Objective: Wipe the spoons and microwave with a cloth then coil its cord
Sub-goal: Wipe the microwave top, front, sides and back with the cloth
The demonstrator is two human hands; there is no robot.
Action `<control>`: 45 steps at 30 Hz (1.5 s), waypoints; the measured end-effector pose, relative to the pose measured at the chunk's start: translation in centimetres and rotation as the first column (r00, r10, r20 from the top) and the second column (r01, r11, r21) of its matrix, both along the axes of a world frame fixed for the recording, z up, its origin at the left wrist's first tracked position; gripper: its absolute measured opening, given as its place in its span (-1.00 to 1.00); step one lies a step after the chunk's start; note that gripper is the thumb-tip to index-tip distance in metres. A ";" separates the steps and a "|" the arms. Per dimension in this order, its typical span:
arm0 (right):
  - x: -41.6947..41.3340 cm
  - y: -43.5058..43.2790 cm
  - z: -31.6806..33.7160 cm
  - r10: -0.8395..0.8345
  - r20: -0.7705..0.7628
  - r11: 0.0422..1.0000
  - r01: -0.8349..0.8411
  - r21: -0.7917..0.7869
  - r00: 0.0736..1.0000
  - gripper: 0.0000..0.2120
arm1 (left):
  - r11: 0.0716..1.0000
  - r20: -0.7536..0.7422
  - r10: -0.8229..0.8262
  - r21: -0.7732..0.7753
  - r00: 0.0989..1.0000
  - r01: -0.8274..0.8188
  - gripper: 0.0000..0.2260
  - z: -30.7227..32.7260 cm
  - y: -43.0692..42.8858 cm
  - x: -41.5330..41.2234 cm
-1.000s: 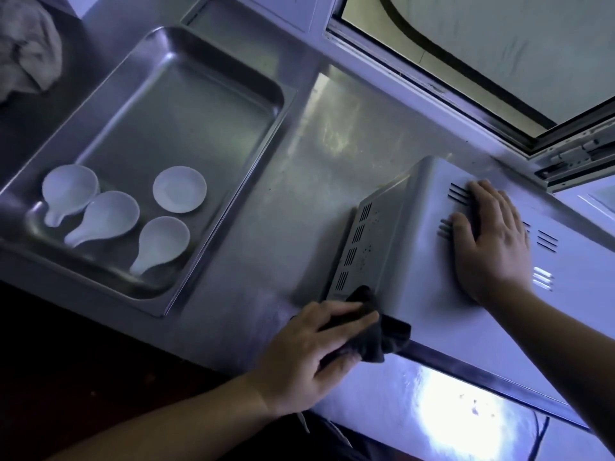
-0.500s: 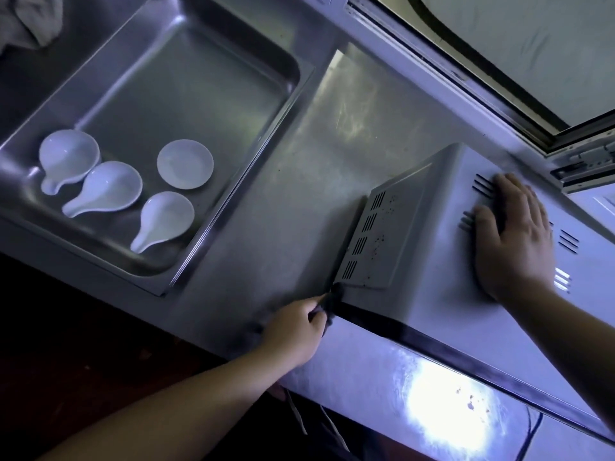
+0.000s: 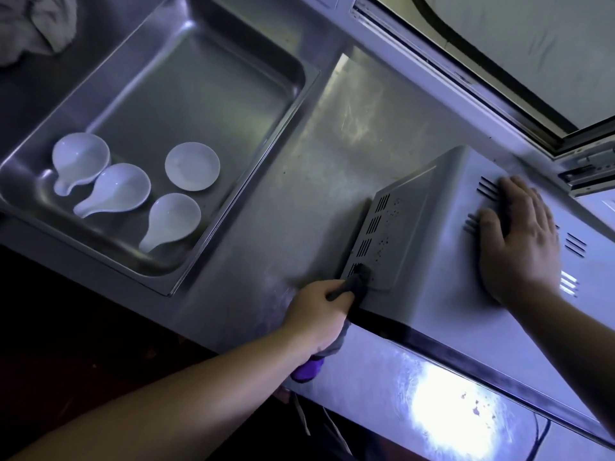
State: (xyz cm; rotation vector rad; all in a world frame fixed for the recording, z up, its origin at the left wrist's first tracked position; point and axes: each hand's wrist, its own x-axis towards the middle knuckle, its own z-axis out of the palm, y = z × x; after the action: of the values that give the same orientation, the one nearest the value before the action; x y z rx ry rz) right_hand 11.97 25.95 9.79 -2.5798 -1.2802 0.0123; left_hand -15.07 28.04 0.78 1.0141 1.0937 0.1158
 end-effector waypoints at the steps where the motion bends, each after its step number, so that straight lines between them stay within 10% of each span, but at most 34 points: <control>1: 0.0 0.0 0.0 -0.001 0.001 1.000 0.001 0.000 1.000 -0.44 | 0.997 0.017 -0.018 0.070 1.000 0.017 -0.78 1.1 -0.1 -0.2; 7: 0.2 0.0 -0.1 -0.009 -0.002 1.000 0.009 -0.019 1.000 -0.44 | 0.998 0.275 0.011 0.052 0.961 -0.026 -0.89 5.6 -0.8 -1.6; 14: 0.5 0.0 -0.2 0.000 -0.008 1.000 0.000 -0.029 1.000 -0.44 | 0.915 0.327 -0.104 0.402 0.939 -0.038 -0.64 3.9 -2.0 -2.5; 30: 0.2 -0.1 -0.2 -0.008 -0.009 1.000 0.008 0.005 1.000 -0.43 | 0.990 -0.243 -0.083 0.088 0.966 0.107 -0.76 -6.9 2.1 3.3; 45: 0.1 -0.1 0.0 -0.017 -0.019 1.000 0.016 -0.015 1.000 -0.42 | 0.952 0.079 0.078 0.290 0.994 -0.098 -0.73 4.5 0.7 2.3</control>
State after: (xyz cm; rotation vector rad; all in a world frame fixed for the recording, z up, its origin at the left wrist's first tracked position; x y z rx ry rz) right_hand 12.05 25.88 9.76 -2.5959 -1.2568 0.0432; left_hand -12.77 28.76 5.24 1.2175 1.0804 0.3921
